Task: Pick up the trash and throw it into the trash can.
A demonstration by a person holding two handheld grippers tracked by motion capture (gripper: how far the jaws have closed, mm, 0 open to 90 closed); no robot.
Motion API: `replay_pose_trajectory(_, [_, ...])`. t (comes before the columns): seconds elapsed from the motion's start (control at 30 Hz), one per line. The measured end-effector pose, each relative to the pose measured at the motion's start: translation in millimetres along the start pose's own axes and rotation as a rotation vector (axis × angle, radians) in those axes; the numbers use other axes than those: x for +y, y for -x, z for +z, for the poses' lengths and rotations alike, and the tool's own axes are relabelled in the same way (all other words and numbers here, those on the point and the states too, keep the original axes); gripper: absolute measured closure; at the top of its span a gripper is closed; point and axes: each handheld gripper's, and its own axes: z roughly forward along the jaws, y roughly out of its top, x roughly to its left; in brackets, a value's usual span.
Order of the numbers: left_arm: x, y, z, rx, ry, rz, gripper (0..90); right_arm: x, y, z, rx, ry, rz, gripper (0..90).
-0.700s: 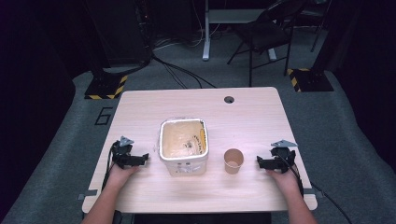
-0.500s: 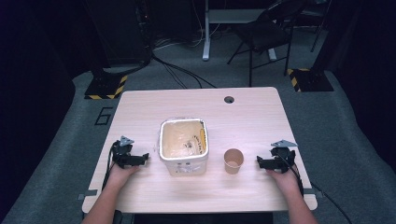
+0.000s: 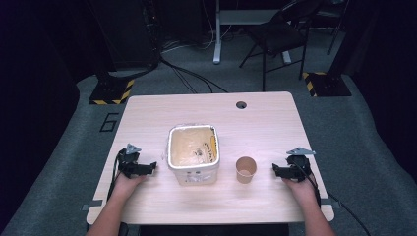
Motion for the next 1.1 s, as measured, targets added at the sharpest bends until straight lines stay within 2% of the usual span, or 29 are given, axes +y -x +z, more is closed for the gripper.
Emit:
replay_pose_trajectory(0.17, [0.1,0.0,0.0,0.001,0.000,0.000,0.0,1.2,-0.2,-3.8,0.018,-0.019,-0.014,23.0])
replay_pose_trajectory(0.33, [0.1,0.0,0.0,0.001,0.000,0.000,0.0,3.1,-3.2,-8.0,0.029,-0.016,-0.027,24.1])
replay_pose_trajectory(0.4, [0.1,0.0,0.0,0.001,0.000,0.000,0.0,5.2,-5.5,-13.9,0.045,0.012,-0.050,23.1])
replay_pose_trajectory(0.73, [0.1,0.0,0.0,0.001,0.000,0.000,0.0,10.3,-11.4,-21.3,0.083,0.021,-0.045,17.8])
replay_pose_trajectory(0.9, [0.1,0.0,0.0,0.001,0.000,0.000,0.0,14.8,-16.6,-28.7,0.100,0.057,-0.050,16.2])
replay_pose_trajectory(1.1, [0.1,0.0,0.0,0.001,0.000,0.000,0.0,18.6,-25.1,-36.1,0.111,0.078,-0.095,15.6])
